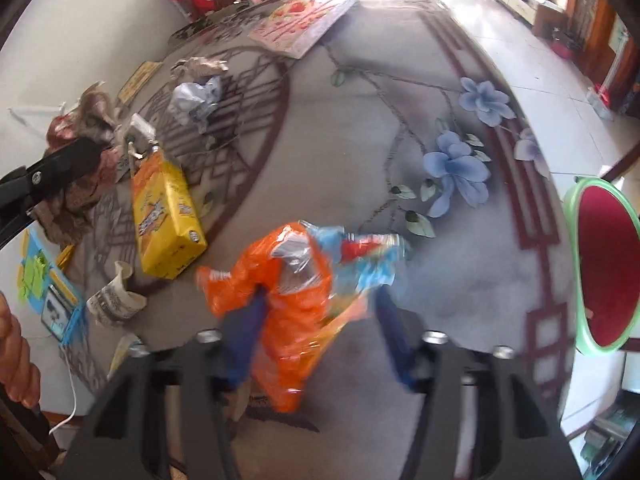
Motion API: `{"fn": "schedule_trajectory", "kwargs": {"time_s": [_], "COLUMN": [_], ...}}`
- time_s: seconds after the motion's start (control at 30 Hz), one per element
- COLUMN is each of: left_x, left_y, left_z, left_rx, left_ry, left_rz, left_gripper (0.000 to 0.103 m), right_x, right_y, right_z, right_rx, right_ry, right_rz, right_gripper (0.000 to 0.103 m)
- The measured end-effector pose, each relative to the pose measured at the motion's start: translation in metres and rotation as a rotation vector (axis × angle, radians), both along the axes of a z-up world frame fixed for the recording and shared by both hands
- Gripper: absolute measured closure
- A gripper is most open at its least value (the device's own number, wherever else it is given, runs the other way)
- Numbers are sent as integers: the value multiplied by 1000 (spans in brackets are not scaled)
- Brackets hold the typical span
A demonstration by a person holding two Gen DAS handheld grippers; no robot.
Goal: Collect trash
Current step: 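Grasp the crumpled paper with the left tool while the right tool carries the chip bag toward the bin, then carry the chip bag and crumpled paper over the red bin and open both tools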
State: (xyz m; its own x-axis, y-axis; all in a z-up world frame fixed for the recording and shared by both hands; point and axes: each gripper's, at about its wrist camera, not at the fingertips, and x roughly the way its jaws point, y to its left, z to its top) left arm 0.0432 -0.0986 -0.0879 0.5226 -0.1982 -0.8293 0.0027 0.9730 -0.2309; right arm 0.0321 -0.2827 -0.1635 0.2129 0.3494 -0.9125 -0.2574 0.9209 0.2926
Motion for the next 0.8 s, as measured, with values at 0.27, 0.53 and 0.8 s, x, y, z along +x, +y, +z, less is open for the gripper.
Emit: {"fn": "schedule_trajectory", "kwargs": {"time_s": [0.27,0.53,0.8], "left_x": [3,8,14], "left_y": [-6,-22,-45], "left_z": [3,3,4], "left_rx": [-1,-7,-6], "left_ry": [-4,-6,-6], "left_rz": [-7,-37,-72], "left_gripper": [57,57,57], "right_x": [2,0,-1], "right_y": [-18,-51,-84], "right_z": [33,61,70], "right_rx": [33,45,32], "right_ry": [-86,-144,-166], "right_rz": [-58,-140,-202], "right_gripper": [75,74,74]}}
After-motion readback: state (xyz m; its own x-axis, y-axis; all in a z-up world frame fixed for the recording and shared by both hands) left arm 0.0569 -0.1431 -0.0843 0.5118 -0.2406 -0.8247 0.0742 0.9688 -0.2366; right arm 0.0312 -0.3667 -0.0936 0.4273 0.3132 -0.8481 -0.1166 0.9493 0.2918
